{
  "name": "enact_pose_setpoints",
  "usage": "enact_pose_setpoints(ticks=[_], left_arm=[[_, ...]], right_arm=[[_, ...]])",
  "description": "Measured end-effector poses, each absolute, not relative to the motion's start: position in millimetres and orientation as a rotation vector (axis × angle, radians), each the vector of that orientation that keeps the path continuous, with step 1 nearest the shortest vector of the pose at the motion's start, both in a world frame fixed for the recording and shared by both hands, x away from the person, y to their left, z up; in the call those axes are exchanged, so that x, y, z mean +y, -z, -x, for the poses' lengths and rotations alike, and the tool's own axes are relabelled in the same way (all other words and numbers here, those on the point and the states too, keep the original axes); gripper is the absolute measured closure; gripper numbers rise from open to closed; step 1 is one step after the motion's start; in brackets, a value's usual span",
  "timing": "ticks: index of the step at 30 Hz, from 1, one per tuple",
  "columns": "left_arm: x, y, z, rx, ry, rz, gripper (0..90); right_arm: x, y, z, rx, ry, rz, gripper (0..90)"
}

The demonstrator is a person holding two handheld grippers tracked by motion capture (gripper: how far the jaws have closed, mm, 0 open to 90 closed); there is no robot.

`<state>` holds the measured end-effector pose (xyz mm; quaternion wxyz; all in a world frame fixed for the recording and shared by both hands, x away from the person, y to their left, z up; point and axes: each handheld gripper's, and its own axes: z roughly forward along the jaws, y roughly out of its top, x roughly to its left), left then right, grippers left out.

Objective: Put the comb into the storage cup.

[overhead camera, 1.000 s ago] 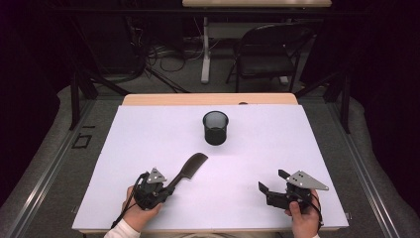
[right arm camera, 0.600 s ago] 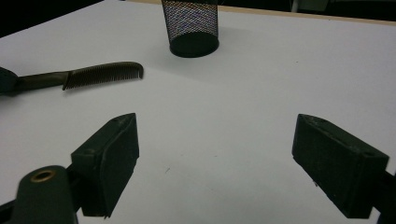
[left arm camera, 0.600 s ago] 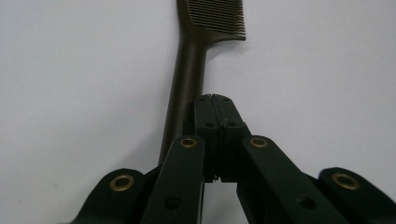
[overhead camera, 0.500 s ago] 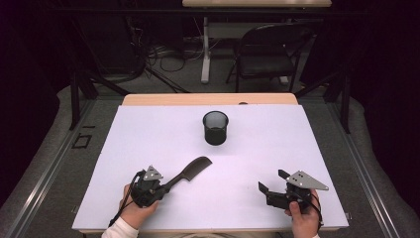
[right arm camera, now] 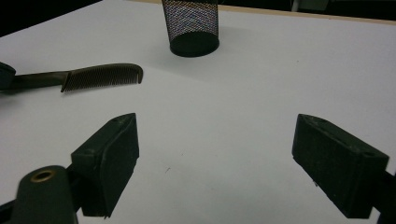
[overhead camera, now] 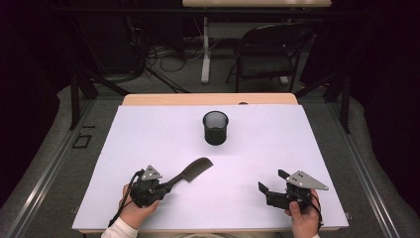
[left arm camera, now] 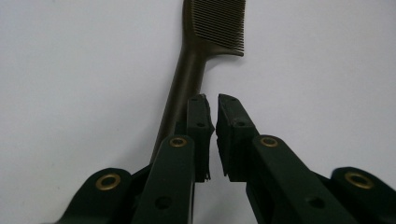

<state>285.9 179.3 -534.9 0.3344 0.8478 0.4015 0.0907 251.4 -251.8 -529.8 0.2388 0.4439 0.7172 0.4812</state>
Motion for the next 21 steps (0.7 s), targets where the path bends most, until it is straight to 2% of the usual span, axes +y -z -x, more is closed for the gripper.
enact_pose_setpoints(ticks=[6,7,16,21], left_arm=[[180.4,533.4,-285.4,1.056,-0.247,-2.189,78.1],[181.0,533.3,-285.5,1.056,-0.247,-2.185,74.4],[188.9,531.5,-287.3,1.078,-0.27,-2.144,60.8],[190.9,531.9,-288.6,1.082,-0.258,-2.131,57.2]], right_arm=[[-251.8,530.0,-251.5,1.965,-1.317,-1.216,14.7],[-251.6,530.3,-251.7,1.961,-1.321,-1.217,14.7],[-251.3,530.7,-252.0,1.965,-1.32,-1.215,14.7],[-251.5,530.5,-251.9,1.974,-1.312,-1.218,14.7]])
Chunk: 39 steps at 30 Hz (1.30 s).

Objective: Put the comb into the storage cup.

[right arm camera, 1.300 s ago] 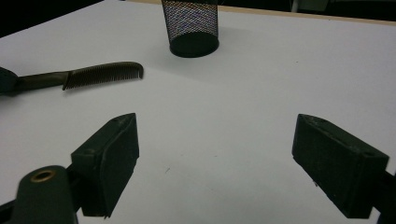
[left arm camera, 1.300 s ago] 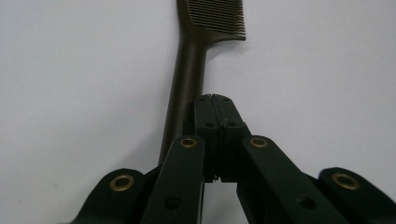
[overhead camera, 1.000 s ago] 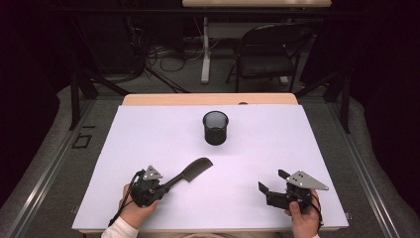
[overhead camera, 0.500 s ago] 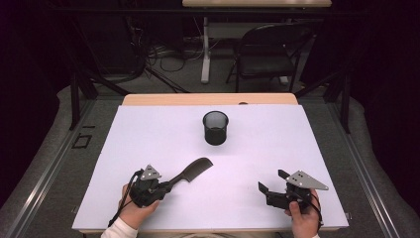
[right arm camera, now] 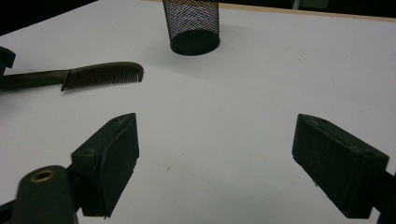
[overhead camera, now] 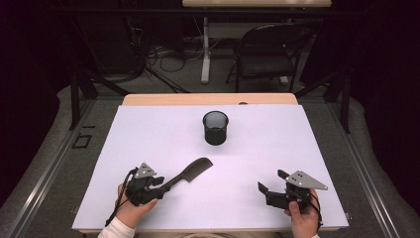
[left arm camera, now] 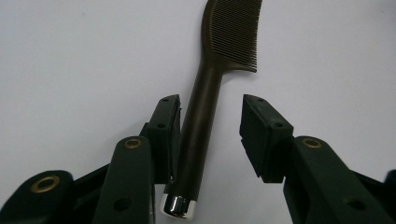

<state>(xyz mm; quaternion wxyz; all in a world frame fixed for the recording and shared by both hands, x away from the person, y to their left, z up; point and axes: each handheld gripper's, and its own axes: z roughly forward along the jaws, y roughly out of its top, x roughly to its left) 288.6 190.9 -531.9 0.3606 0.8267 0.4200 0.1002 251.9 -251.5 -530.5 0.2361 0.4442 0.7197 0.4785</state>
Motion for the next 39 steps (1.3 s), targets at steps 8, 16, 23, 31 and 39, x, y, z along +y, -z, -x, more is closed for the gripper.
enact_pose_setpoints(ticks=[8,16,23,31,39], left_arm=[[194.2,532.0,-290.7,1.091,-0.272,-2.109,48.0],[198.1,531.8,-293.7,1.077,-0.305,-2.107,40.6],[202.5,531.0,-296.3,1.035,-0.331,-2.088,40.2],[207.5,529.9,-299.1,1.029,-0.338,-2.083,40.2],[210.0,526.2,-300.4,1.049,-0.341,-2.091,39.2]], right_arm=[[-251.4,531.3,-252.6,1.966,-1.324,-1.215,14.7],[-251.1,531.2,-252.5,1.973,-1.319,-1.219,14.7],[-251.2,531.5,-252.7,1.97,-1.322,-1.215,14.7],[-251.3,531.3,-252.6,1.977,-1.317,-1.218,14.7],[-251.4,531.2,-252.6,1.984,-1.316,-1.216,14.7]])
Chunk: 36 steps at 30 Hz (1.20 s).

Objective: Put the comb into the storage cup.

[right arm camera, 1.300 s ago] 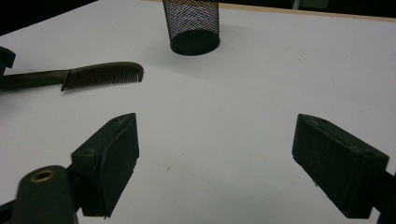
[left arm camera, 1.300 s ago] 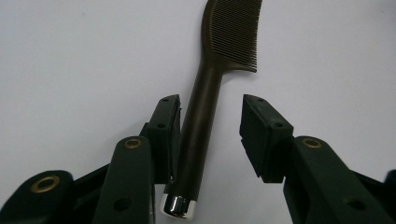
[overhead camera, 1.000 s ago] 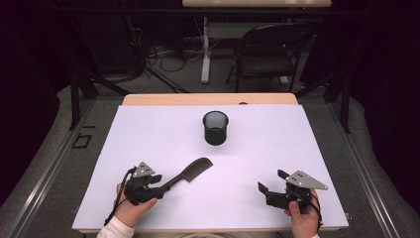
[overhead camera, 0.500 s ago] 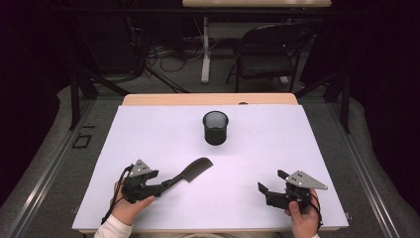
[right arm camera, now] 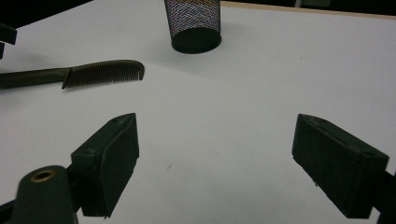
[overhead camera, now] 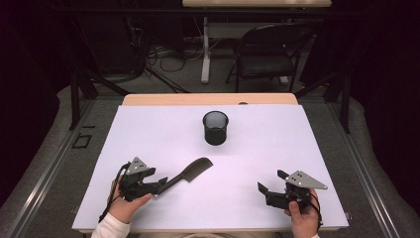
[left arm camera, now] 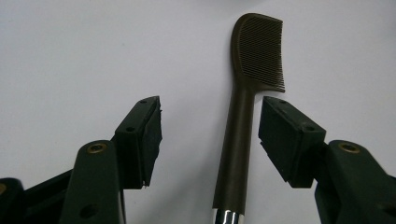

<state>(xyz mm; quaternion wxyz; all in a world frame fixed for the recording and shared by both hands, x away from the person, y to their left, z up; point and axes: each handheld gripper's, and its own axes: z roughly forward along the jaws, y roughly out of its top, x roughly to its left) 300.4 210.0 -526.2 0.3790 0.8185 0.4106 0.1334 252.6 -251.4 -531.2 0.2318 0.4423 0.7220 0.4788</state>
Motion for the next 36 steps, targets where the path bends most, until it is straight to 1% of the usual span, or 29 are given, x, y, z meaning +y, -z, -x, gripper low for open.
enact_pose_setpoints(ticks=[3,5,6,7,10,14,18,36], left_arm=[[210.9,527.3,-301.5,1.065,-0.325,-2.103,38.2],[211.1,528.7,-302.6,1.09,-0.291,-2.118,37.8],[210.4,529.4,-303.4,1.12,-0.261,-2.127,35.1],[210.7,529.9,-304.3,1.116,-0.254,-2.139,35.1],[209.9,529.4,-305.2,1.112,-0.264,-2.141,34.8],[208.7,526.0,-307.4,1.11,-0.286,-2.143,32.4],[207.5,523.4,-311.3,1.108,-0.271,-2.157,31.1],[186.7,513.3,-324.3,1.032,-0.216,-2.353,32.5]], right_arm=[[-250.9,531.3,-252.4,1.98,-1.318,-1.217,14.7],[-251.2,531.2,-252.5,1.983,-1.317,-1.216,14.7],[-251.2,531.3,-252.6,1.983,-1.315,-1.214,14.7],[-251.2,531.3,-252.6,1.983,-1.315,-1.214,14.7],[-251.0,531.4,-252.8,1.983,-1.317,-1.212,14.7],[-250.3,531.6,-252.7,1.983,-1.315,-1.213,14.7],[-249.7,531.8,-252.8,1.983,-1.314,-1.212,14.7],[-249.0,532.8,-253.6,1.991,-1.314,-1.216,14.7]])
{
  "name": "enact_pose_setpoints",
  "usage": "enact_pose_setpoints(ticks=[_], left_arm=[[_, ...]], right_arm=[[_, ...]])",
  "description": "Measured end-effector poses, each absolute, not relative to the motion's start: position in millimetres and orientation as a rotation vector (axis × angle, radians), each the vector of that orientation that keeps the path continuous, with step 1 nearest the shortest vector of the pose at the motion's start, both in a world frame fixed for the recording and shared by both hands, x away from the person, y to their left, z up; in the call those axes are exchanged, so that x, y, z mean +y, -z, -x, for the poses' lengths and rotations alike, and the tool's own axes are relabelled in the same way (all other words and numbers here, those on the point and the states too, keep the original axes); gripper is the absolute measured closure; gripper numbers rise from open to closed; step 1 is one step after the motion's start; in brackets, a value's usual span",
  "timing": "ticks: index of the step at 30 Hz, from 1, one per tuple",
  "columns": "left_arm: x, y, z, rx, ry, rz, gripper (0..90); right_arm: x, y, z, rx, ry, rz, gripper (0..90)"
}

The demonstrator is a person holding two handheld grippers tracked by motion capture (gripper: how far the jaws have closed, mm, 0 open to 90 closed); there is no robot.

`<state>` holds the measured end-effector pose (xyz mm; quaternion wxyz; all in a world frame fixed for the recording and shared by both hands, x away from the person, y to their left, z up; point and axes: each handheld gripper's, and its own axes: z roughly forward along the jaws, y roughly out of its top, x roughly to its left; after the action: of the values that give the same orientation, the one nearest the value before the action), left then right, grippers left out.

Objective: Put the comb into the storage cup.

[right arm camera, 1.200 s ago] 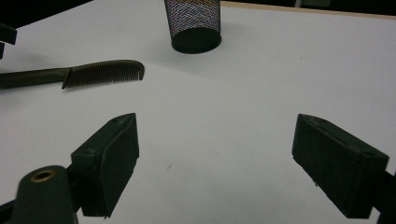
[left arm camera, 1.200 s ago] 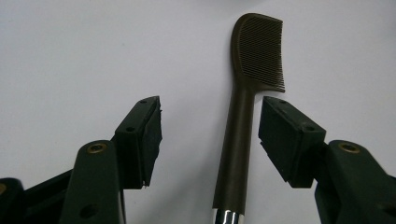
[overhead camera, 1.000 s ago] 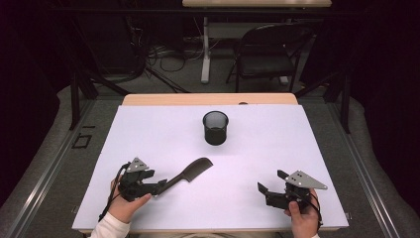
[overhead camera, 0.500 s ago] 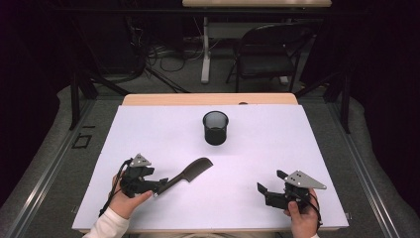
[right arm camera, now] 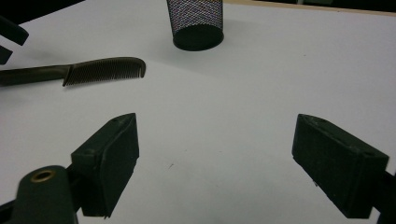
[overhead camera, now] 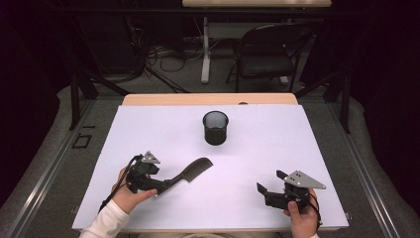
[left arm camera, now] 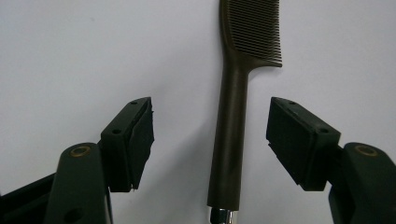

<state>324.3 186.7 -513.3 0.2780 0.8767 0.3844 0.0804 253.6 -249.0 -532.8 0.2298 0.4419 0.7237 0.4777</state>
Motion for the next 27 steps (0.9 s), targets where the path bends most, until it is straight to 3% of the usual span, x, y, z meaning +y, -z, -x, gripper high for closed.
enact_pose_setpoints(ticks=[27], left_arm=[[179.1,510.3,-336.7,1.047,-0.186,-2.423,33.1]], right_arm=[[-248.3,534.1,-254.6,2.001,-1.312,-1.225,14.8]])
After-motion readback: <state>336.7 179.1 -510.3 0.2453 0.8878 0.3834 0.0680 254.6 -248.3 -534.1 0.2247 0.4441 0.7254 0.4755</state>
